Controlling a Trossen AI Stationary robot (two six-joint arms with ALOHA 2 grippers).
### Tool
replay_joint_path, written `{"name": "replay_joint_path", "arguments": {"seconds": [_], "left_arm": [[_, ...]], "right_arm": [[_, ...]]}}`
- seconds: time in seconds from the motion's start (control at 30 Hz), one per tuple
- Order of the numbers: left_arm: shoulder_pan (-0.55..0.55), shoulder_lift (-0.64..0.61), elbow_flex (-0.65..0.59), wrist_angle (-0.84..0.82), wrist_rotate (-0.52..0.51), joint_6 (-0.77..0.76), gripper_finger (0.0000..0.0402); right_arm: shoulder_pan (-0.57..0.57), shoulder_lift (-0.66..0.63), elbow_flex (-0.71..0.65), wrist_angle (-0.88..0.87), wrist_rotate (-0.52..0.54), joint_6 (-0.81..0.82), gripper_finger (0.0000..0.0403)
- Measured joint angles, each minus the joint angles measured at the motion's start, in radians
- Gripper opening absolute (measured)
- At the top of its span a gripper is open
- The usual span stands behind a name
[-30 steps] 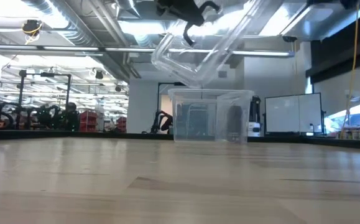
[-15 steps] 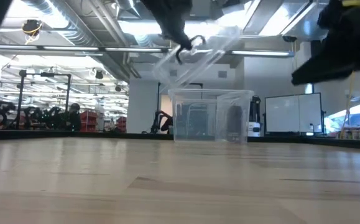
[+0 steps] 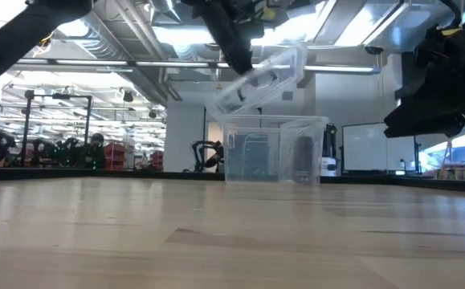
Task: Roll bandage
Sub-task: Close the transparent tupperware lid
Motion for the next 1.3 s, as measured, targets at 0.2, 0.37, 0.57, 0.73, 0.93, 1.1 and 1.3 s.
{"name": "replay_joint_path", "arguments": {"seconds": [0.2,0.37,0.57,0.73,0.93,1.1,1.3], "left_arm": [[0.004,0.040,0.000,0.057,0.004,-0.037,0.0036],[-0.006,0.076,0.000,0.107,0.002,-0.065,0.0039],[-0.019,0.135,-0.001,0.142,-0.002,-0.090,0.0041],[-0.035,0.163,-0.001,0.183,-0.005,-0.074,0.0042],[-0.039,0.174,-0.001,0.139,-0.037,0.076,0.0042],[-0.044,0.175,-0.001,0.190,-0.096,0.120,0.0042],[-0.045,0.175,-0.001,0.227,-0.087,0.121,0.0042]], "right_arm": [[0.000,0.000,0.000,0.003,-0.005,0.005,0.0195],[0.000,0.000,0.000,0.005,-0.005,0.006,0.0195],[0.000,0.006,0.000,0.004,-0.002,0.006,0.0195],[0.000,0.030,0.000,0.012,0.002,0.007,0.0195],[0.000,0.071,0.000,0.070,0.003,0.003,0.0195],[0.000,0.103,0.000,0.116,0.003,0.000,0.0195],[0.000,0.129,0.001,0.133,-0.005,0.000,0.0195]]}}
